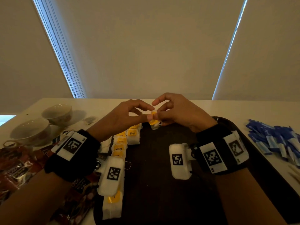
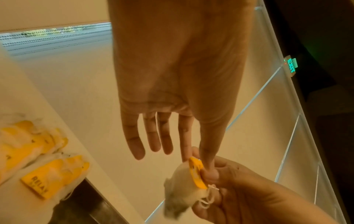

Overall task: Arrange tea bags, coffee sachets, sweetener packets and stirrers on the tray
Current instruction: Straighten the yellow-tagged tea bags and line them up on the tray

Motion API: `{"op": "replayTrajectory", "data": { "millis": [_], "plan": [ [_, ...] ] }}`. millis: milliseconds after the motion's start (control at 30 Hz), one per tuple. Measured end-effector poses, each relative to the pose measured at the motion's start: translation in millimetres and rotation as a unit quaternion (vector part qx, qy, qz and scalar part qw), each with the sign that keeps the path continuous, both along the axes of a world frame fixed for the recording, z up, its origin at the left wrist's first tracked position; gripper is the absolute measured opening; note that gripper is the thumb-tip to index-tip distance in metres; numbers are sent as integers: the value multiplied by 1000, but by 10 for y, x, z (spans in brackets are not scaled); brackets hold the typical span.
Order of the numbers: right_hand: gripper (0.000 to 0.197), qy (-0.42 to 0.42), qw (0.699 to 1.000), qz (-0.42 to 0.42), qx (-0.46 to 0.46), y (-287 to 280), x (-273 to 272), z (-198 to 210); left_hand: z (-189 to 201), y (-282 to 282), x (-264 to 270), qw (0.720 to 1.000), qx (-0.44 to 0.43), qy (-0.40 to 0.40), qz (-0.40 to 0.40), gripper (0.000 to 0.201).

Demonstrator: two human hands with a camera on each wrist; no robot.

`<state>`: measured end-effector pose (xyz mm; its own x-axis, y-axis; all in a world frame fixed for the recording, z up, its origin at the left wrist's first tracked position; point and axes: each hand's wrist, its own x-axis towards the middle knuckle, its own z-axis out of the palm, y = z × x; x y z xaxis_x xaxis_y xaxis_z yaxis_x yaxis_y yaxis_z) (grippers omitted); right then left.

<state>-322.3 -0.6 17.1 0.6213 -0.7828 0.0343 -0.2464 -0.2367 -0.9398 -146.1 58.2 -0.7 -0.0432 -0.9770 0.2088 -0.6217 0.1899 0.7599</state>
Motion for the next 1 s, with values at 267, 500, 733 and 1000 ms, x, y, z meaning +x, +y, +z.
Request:
{"op": "replayTrajectory", "data": {
  "millis": [267, 500, 733, 1000],
  "plan": [
    [50, 18, 994, 46, -96, 24, 13, 21, 4, -15, 5, 999, 0, -19, -43, 4],
    [47, 5, 993, 23, -113, 12, 35, 9, -47, -24, 48, 999, 23, 20, -28, 2],
    [33, -13, 994, -19, -106, -19, -16, 30, -224, -2, 246, 991, 135, -19, 14, 12],
    [31, 11, 996, 2, -89, -32, -28, -4, -351, -68, 351, 972, 190, -135, -19, 13]
  ]
}}
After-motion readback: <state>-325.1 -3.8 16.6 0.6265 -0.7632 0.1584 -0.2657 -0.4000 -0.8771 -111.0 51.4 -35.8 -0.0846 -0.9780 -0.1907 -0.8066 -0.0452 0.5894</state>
